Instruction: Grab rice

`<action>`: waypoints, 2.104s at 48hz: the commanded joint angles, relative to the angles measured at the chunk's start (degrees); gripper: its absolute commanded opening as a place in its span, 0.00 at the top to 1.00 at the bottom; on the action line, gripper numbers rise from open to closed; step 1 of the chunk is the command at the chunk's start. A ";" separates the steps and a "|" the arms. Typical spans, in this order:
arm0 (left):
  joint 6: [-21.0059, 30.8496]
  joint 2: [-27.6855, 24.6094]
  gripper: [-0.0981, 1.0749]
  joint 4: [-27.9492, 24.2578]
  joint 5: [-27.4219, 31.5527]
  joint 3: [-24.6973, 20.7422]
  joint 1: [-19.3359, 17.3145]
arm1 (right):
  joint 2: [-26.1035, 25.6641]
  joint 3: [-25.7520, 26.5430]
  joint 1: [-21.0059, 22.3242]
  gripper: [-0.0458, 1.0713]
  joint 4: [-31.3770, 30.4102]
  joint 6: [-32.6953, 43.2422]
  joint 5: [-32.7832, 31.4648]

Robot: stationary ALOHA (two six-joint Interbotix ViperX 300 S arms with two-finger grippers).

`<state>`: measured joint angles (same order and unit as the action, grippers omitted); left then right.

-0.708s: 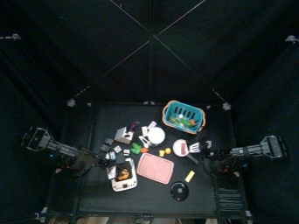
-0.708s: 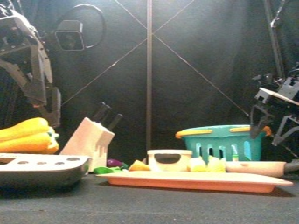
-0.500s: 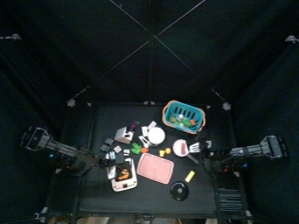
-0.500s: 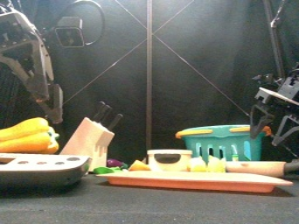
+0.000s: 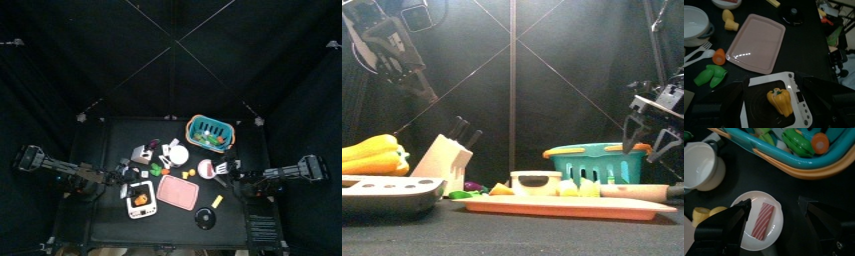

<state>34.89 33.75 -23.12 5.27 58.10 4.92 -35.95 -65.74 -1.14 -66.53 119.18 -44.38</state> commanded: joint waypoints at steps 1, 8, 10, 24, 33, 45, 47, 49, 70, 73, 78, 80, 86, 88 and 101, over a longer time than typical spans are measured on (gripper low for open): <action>-0.35 0.53 0.04 -1.41 -2.90 -0.44 -2.72 | 0.35 4.57 0.09 0.03 -4.66 -0.26 2.37; -1.05 1.49 0.04 -4.48 -6.94 -0.62 -7.91 | 3.52 11.07 1.58 0.03 -10.99 -0.70 9.40; -1.14 1.93 0.04 -5.36 -8.35 -0.79 -10.20 | 4.83 12.57 2.37 0.03 -11.95 -0.70 11.16; -1.32 4.92 0.04 -6.68 -17.49 -0.97 -24.43 | 15.56 24.17 14.15 0.03 -12.48 -4.31 23.47; -1.41 7.56 0.04 -6.77 -18.63 0.44 -30.32 | 24.79 31.90 18.81 0.03 -9.23 -7.21 33.93; -3.69 10.55 0.04 -9.14 -18.37 2.29 -35.42 | 33.22 38.67 20.30 0.03 -5.80 -7.56 34.37; -4.13 11.16 0.04 -9.14 -18.11 2.46 -36.21 | 33.57 39.29 20.30 0.03 -5.36 -7.56 33.66; -4.39 11.87 0.04 -8.96 -17.75 2.81 -37.27 | 33.66 39.90 20.30 0.03 -4.57 -7.56 32.87; -4.57 19.95 0.04 -1.14 -14.94 8.26 -39.90 | 34.72 47.55 19.42 0.03 10.02 -14.85 18.81; -4.57 19.95 0.04 -0.35 -14.77 8.88 -39.37 | 35.51 49.92 19.25 0.03 15.91 -20.74 16.79; -4.57 19.95 0.04 -0.09 -14.50 8.96 -38.76 | 37.35 53.96 19.07 0.03 25.40 -32.34 12.04; -4.66 19.95 0.04 -0.09 -14.50 8.88 -38.58 | 38.50 55.99 19.07 0.03 30.23 -39.02 9.58; -4.83 19.95 0.04 -0.53 -14.50 8.88 -38.58 | 41.57 60.03 19.86 0.03 42.36 -54.14 5.71; -4.83 19.95 0.04 -0.62 -14.50 8.96 -38.58 | 42.71 61.17 20.39 0.03 46.58 -58.54 4.92; -4.83 19.95 0.04 -0.62 -14.24 9.23 -38.50 | 48.96 67.06 22.41 0.03 58.97 -73.21 -0.09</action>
<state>30.15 53.88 -23.64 -8.79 67.85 -33.75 13.36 -1.49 20.65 -8.44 46.76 -43.15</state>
